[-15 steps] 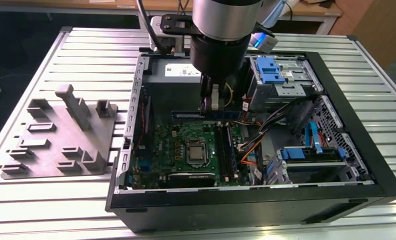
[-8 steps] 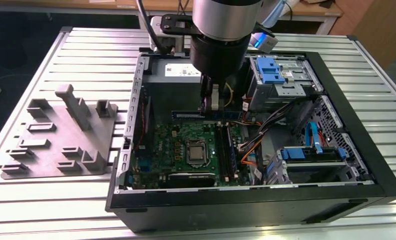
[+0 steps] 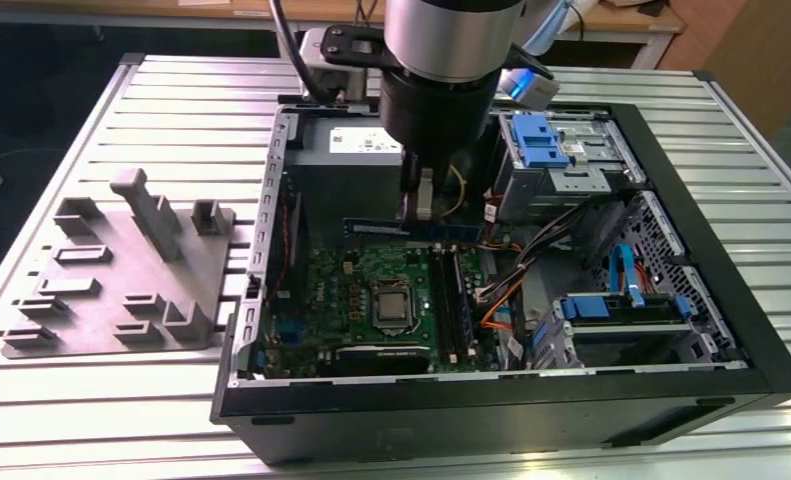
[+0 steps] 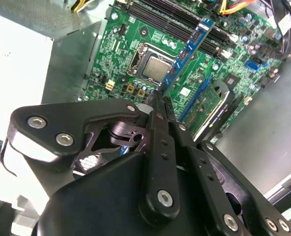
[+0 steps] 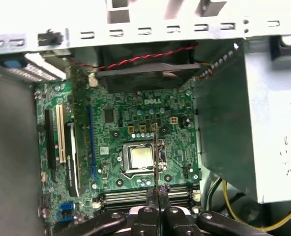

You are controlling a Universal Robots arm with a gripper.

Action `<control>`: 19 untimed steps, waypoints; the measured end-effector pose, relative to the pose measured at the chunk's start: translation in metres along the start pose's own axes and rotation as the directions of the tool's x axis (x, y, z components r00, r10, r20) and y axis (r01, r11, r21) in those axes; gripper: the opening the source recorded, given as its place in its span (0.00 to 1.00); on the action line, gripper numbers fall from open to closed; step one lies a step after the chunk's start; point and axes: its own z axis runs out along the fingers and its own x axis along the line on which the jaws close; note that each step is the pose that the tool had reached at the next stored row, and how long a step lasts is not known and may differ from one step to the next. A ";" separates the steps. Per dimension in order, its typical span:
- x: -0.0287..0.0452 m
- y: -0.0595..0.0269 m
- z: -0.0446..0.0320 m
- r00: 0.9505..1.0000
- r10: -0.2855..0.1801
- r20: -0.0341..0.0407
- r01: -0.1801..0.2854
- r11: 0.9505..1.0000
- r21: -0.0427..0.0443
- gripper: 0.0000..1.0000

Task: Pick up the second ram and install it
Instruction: 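Insert the second ram into the second slot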

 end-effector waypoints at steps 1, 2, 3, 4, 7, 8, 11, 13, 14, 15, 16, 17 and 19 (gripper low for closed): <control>0.0000 0.0000 0.0001 1.000 0.018 0.001 -0.018 1.000 0.001 0.12; 0.0000 0.0000 0.0001 0.999 0.037 0.001 -0.037 0.999 0.001 0.12; 0.0000 0.0000 0.0001 0.998 0.055 0.002 -0.055 0.998 0.002 0.12; 0.0000 0.0000 0.0002 0.997 0.073 0.002 -0.073 0.997 0.003 0.12; 0.0000 0.0000 0.0004 0.992 0.127 0.004 -0.127 0.992 0.004 0.12; 0.0000 0.0000 0.0004 0.989 0.145 0.005 -0.145 0.989 0.005 0.12; 0.0000 0.0000 0.0006 0.980 0.199 0.007 -0.199 0.980 0.006 0.12; 0.0000 0.0000 0.0007 0.972 0.234 0.008 -0.234 0.972 0.008 0.12; 0.0000 0.0000 0.0007 0.968 0.253 0.009 -0.253 0.968 0.008 0.12; 0.0000 0.0000 0.0008 0.963 0.269 0.010 -0.270 0.963 0.008 0.12; 0.0000 0.0000 0.0008 0.958 0.287 0.010 -0.287 0.958 0.009 0.12; 0.0000 0.0000 0.0009 0.953 0.304 0.011 -0.304 0.953 0.009 0.12; 0.0000 0.0000 0.0010 0.941 0.338 0.013 -0.338 0.941 0.010 0.12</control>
